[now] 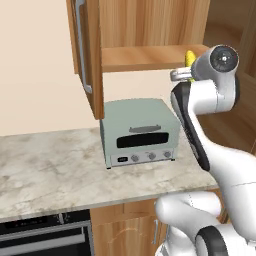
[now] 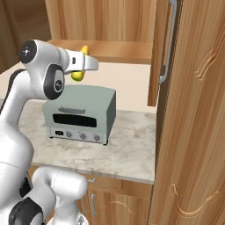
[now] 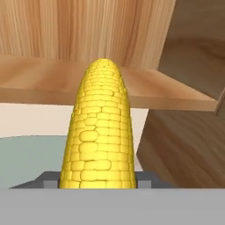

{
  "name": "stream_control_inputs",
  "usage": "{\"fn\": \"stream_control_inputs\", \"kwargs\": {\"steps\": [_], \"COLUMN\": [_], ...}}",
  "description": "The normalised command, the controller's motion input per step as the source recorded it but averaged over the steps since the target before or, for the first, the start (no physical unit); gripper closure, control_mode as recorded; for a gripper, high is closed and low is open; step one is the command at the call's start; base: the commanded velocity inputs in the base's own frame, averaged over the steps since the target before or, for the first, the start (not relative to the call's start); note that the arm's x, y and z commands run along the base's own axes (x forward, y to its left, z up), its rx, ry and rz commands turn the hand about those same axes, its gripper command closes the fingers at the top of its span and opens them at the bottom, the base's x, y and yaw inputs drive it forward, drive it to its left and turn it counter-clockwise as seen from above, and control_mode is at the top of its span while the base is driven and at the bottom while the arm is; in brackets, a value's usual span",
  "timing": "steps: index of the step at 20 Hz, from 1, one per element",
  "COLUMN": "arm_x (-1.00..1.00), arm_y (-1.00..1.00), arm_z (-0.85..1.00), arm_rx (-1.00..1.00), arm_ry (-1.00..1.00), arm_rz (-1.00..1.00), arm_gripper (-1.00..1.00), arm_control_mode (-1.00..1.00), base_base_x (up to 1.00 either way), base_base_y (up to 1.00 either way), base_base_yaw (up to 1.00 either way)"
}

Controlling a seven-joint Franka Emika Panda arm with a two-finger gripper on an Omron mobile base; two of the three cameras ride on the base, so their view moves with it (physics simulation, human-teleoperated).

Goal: Pick the corn from the counter and place it in the cabinet. Then close the cabinet.

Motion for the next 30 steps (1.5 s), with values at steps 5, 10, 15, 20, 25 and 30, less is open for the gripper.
{"fn": "stream_control_inputs", "kwargs": {"steps": [5, 10, 15, 20, 25, 30], "arm_x": [0.64, 0.86, 0.88, 0.87, 0.86, 0.75], "arm_y": [-0.02, 0.00, 0.00, 0.00, 0.00, 0.00], "arm_z": [0.40, -0.03, -0.08, 0.00, 0.00, -0.04], "arm_rx": [0.13, 0.03, 0.00, 0.02, 0.02, 0.01], "arm_ry": [0.03, 0.13, 0.04, 0.07, 0.08, 0.01], "arm_rz": [0.00, 0.00, 0.00, 0.00, 0.00, 0.00], "arm_gripper": [1.00, 1.00, 1.00, 1.00, 1.00, 1.00], "arm_control_mode": [-1.00, -1.00, -1.00, -1.00, -1.00, -1.00], "base_base_x": [0.00, 0.00, 0.00, 0.00, 0.00, 0.00], "base_base_y": [0.00, 0.00, 0.00, 0.00, 0.00, 0.00], "base_base_yaw": [0.00, 0.00, 0.00, 0.00, 0.00, 0.00]}}
